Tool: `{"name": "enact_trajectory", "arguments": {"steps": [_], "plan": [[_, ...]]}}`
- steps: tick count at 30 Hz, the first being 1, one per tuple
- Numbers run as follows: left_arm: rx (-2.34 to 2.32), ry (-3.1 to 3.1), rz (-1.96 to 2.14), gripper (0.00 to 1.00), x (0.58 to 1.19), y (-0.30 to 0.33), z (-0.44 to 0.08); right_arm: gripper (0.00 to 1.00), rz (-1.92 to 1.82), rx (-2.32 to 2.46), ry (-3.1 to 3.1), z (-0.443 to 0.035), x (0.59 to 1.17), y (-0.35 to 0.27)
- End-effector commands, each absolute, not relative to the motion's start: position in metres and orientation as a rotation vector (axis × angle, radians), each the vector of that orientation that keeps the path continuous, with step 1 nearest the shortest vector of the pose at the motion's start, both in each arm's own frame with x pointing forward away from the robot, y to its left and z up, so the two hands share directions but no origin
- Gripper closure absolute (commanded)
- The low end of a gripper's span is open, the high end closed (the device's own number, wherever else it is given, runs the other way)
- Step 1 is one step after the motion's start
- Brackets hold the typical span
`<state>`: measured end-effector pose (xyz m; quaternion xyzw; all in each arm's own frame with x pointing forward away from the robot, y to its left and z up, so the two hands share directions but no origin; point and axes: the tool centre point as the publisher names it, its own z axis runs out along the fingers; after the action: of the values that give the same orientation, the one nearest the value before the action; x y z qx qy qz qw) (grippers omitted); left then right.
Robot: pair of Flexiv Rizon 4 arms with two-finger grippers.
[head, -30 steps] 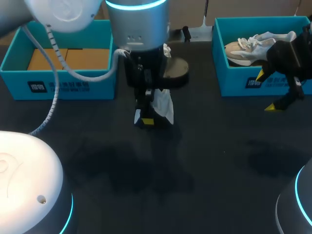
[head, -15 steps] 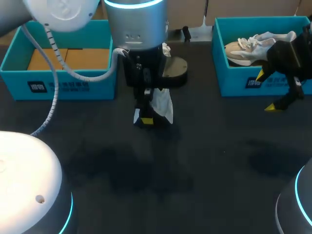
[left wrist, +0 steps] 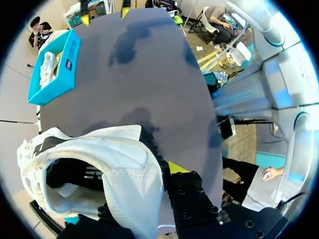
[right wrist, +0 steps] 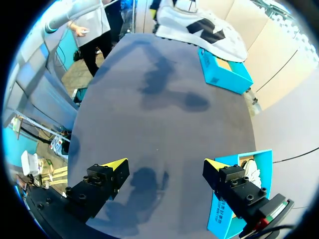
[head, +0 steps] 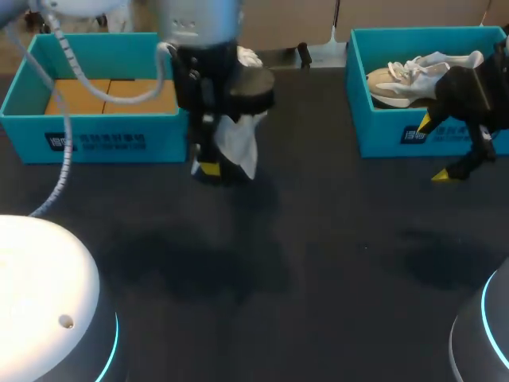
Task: Take the shoe out of the shoebox, open the shoe tongue, remove and reinsert the insole, then place the shoe into the shoebox
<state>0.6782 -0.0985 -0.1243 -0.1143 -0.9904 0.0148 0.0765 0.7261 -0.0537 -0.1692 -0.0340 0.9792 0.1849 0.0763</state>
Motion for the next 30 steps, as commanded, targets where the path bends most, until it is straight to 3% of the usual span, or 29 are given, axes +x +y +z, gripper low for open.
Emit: {"name": "enact_trajectory", "arguments": {"steps": [1, 30], "plan": [[-0.353, -2.975, 0.075, 1.0, 0.698, -0.061, -0.118, 0.0, 0.55, -0.101, 2.939, -0.17, 0.728, -0.052], [-0.043, -2.974, 0.131, 1.0, 0.81, 0.153, -0.132, 0.0, 0.55, -0.101, 2.939, -0.17, 0.728, -0.052]]}}
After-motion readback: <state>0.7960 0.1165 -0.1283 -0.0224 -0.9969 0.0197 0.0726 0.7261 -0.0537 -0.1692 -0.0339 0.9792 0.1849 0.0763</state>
